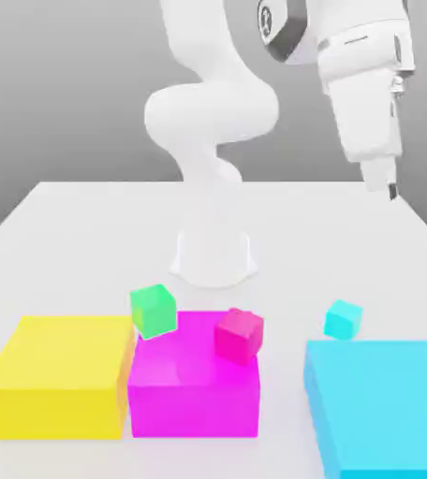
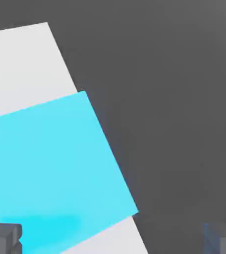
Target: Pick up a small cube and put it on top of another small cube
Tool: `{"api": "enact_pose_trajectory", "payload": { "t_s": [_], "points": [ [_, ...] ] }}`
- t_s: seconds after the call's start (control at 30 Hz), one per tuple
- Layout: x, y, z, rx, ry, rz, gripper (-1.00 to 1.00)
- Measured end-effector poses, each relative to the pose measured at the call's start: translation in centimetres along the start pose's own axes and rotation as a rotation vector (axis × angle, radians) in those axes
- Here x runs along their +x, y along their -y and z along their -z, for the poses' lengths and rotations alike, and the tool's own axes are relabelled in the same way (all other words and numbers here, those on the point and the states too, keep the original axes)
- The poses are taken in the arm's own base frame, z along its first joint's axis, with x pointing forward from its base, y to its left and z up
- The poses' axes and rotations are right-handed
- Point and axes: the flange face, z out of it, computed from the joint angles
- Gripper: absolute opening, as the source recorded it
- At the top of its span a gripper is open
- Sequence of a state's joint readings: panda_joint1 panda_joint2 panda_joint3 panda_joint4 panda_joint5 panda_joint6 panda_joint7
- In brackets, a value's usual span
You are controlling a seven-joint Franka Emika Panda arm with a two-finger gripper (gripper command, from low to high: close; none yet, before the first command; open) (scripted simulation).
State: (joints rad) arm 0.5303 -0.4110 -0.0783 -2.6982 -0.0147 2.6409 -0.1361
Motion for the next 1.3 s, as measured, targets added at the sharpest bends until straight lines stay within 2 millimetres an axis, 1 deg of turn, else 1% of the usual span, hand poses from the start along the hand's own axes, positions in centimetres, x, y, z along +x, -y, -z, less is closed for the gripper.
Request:
{"api": "enact_pose_trajectory", "payload": {
  "t_s": [0.13,0.3,0.4,0.5,0.53,0.57,0.73,0.97,1.3],
  "points": [
    [-3.0,4.1,-4.9,0.045,0.08,0.27,0.0],
    [-8.0,8.8,-9.8,0.109,0.172,0.611,0.0],
    [-11.6,11.1,-12.1,0.152,0.224,0.817,0.0],
    [-15.4,13.0,-14.0,0.199,0.273,1.021,0.0],
    [-16.4,13.4,-14.4,0.214,0.287,1.072,0.0],
    [-17.0,13.6,-14.8,0.227,0.298,1.097,0.0],
    [-17.7,14.0,-16.3,0.276,0.335,1.116,0.0],
    [-18.3,14.0,-18.2,0.314,0.37,1.104,0.0],
    [-19.2,13.7,-20.2,0.316,0.381,1.095,0.0]
  ]
}}
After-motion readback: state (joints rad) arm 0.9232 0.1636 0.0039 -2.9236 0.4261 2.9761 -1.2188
